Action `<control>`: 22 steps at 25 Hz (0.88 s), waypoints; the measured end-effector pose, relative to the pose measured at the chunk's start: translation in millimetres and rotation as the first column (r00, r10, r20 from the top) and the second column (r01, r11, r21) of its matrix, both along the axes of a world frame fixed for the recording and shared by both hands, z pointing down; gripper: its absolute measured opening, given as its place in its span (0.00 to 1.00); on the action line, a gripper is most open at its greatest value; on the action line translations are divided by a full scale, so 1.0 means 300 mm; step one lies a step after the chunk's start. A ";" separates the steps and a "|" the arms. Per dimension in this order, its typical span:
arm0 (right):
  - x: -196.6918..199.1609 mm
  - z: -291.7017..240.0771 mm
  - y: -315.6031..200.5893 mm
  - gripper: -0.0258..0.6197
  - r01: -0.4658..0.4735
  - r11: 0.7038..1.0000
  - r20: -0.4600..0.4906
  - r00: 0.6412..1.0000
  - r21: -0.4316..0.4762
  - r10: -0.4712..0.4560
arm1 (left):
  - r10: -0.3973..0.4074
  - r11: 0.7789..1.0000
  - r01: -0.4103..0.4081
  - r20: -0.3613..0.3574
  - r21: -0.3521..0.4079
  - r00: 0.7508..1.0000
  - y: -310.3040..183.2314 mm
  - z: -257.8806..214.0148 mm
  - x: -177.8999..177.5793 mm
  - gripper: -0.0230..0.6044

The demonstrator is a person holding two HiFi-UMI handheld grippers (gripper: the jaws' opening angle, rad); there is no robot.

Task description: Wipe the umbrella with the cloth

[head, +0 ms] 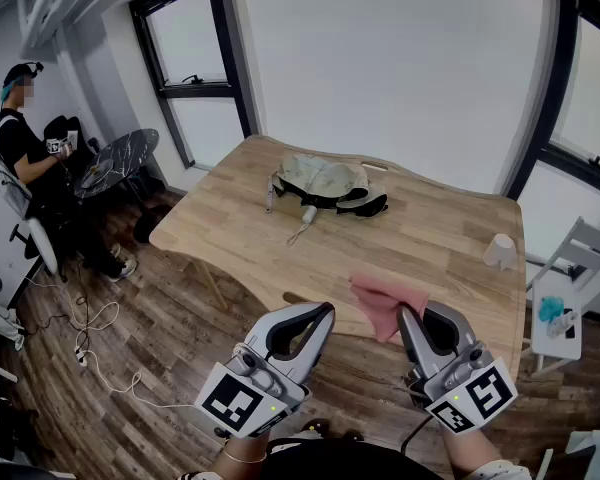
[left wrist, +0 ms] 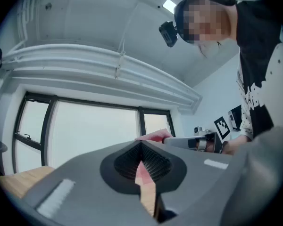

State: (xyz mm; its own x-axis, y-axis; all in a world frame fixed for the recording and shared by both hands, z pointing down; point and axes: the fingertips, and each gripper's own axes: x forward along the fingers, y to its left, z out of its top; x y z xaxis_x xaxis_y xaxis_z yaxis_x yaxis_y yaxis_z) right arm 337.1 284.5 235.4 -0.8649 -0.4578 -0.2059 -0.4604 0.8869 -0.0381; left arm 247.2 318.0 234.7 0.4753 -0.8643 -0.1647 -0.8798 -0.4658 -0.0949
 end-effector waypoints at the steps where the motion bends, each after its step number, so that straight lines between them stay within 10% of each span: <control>1: 0.001 -0.001 0.000 0.08 0.003 1.000 0.002 1.000 0.000 -0.003 | -0.005 1.000 0.005 -0.003 0.014 1.000 0.001 -0.003 -0.001 0.01; 22: 0.088 0.007 -0.007 0.08 0.061 0.998 0.027 0.998 -0.001 -0.061 | -0.062 0.998 0.062 0.013 -0.030 0.998 0.026 0.030 0.061 0.01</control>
